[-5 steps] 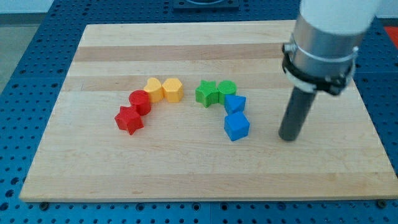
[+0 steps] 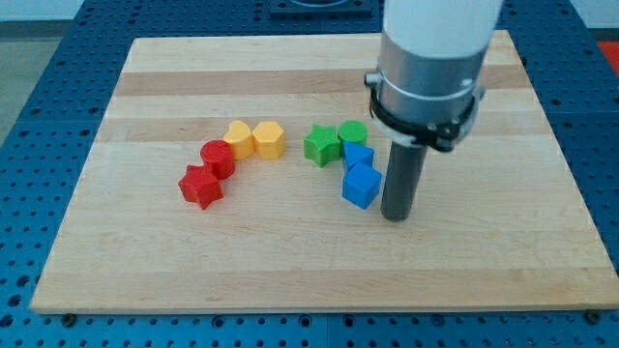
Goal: Move the blue cube to the bottom right of the blue triangle
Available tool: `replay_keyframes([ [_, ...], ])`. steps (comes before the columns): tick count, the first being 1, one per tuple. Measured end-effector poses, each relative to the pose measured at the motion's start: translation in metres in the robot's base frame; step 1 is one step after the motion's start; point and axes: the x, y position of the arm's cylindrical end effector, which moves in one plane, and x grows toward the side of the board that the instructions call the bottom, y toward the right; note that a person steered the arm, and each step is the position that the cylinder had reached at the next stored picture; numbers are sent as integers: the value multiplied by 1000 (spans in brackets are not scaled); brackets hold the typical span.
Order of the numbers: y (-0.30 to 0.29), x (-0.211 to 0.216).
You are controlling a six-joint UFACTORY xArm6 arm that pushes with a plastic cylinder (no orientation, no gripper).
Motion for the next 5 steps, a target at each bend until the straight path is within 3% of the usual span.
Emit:
replay_keyframes([
  [1, -31, 34],
  [2, -103, 24],
  [3, -131, -13],
  [5, -127, -67],
])
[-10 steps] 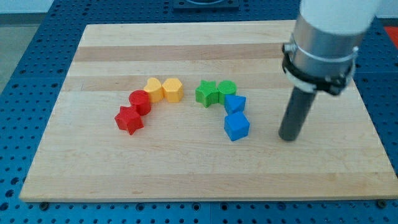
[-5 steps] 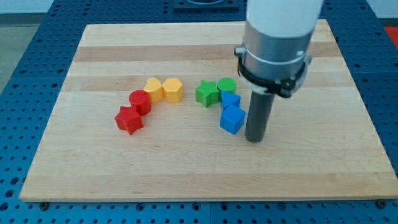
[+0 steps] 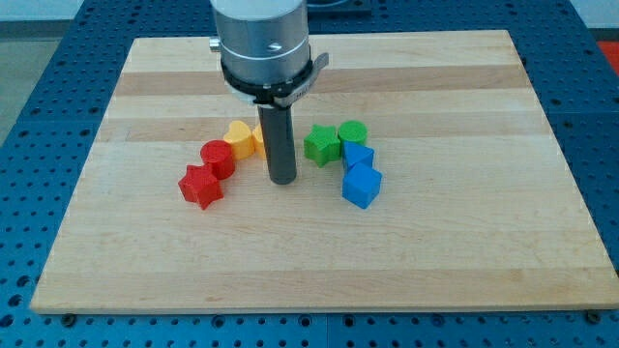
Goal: Move the blue cube to the bottom right of the blue triangle
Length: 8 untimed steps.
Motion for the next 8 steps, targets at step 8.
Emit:
replay_keyframes([
  [8, -25, 49],
])
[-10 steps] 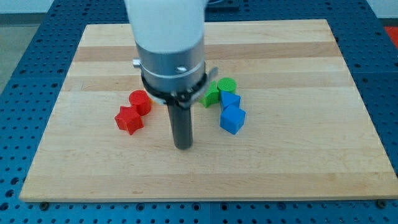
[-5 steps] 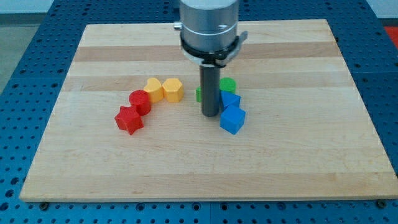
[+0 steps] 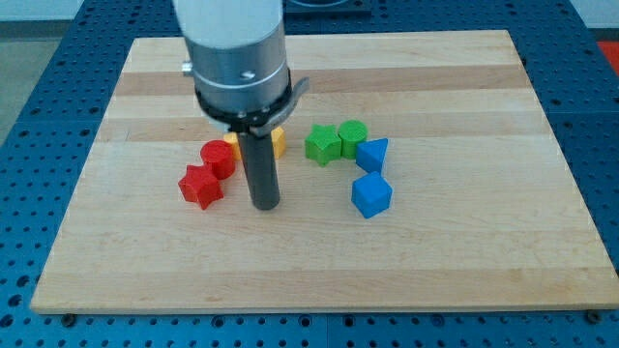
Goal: Move the blue cube to the bottom right of the blue triangle
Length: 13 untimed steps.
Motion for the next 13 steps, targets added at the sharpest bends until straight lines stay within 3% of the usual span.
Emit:
replay_keyframes([
  [1, 11, 18],
  [3, 97, -23],
  [4, 128, -21],
  [6, 81, 21],
  [9, 174, 21],
  [12, 174, -1],
  [13, 173, 15],
])
